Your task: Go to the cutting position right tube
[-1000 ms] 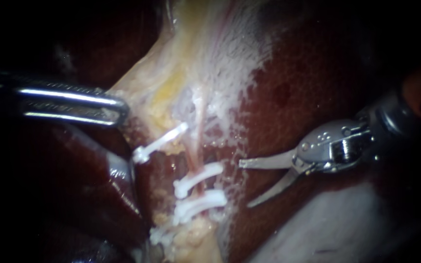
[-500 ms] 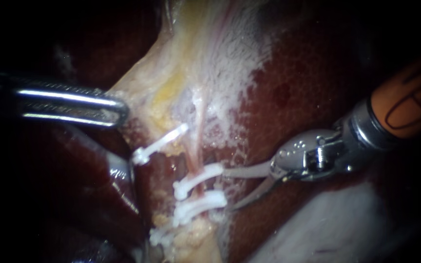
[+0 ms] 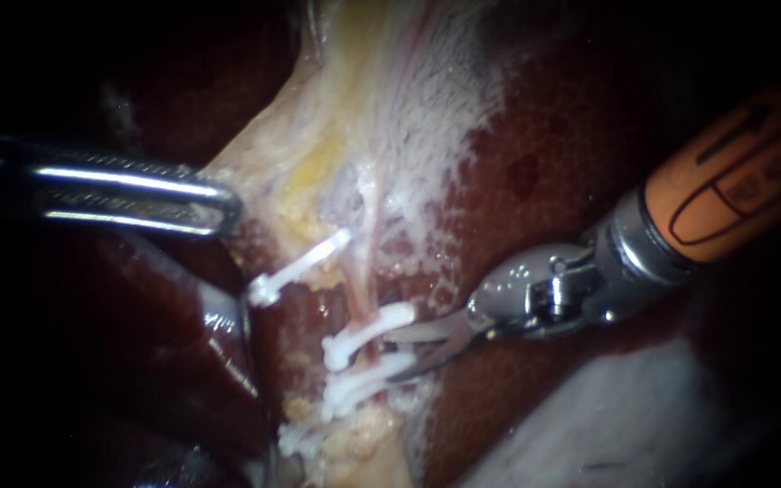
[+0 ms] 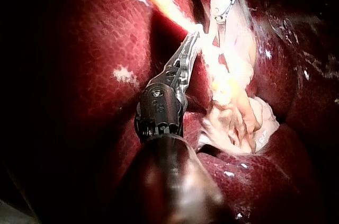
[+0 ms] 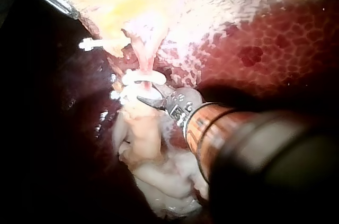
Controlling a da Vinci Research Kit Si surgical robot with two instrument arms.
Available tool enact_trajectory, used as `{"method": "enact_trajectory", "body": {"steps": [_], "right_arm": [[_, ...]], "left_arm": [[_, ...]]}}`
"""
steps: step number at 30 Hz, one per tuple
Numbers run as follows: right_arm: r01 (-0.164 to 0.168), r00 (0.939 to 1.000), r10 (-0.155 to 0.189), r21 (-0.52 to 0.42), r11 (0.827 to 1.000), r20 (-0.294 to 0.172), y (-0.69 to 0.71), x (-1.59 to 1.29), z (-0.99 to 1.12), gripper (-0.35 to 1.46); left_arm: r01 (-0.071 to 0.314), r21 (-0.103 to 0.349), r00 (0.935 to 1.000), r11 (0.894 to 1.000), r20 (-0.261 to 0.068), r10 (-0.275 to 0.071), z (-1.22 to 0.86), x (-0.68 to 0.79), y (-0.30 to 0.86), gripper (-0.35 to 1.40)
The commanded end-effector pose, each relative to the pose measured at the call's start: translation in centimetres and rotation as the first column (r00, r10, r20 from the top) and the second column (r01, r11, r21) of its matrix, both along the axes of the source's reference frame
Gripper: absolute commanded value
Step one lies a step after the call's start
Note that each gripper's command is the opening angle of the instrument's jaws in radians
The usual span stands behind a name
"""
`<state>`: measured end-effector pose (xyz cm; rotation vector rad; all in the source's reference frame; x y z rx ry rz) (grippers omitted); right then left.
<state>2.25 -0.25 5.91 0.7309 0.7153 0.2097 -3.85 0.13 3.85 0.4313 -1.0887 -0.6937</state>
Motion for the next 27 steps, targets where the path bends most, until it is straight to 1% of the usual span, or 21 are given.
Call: {"method": "enact_trajectory", "body": {"steps": [1, 8, 13, 19, 27], "right_arm": [[-0.003, 1.0, 0.003, -0.003, 1.0, 0.001, -0.01, 0.02, 0.01, 0.28], [0.0, 1.0, 0.0, -0.003, 1.0, 0.002, -0.02, 0.14, 0.07, 0.28], [0.0, 1.0, 0.0, -0.002, 1.0, -0.004, -0.03, 0.21, 0.09, 0.22], [-0.009, 0.9999, 0.009, 0.01, 1.0, -0.008, -0.02, 0.25, 0.09, 0.14], [-0.007, 0.9999, 0.007, 0.014, 1.0, -0.009, -0.04, 0.28, 0.12, 0.14]], "left_arm": [[0.0, 0.0, 1.0, 1.0, 0.0, 0.0, 0.0, 0.0, 0.0, -0.35], [0.001, -0.001, 1.0, 1.0, -0.001, -0.001, 0.0, -0.01, -0.01, -0.35], [0.001, -0.001, 1.0, 1.0, -0.001, -0.001, 0.0, -0.01, -0.01, -0.35], [0.001, -0.001, 1.0, 1.0, -0.001, -0.001, 0.01, -0.02, -0.01, -0.35], [0.001, -0.001, 1.0, 1.0, -0.001, -0.001, 0.01, -0.02, -0.01, -0.35]]}}
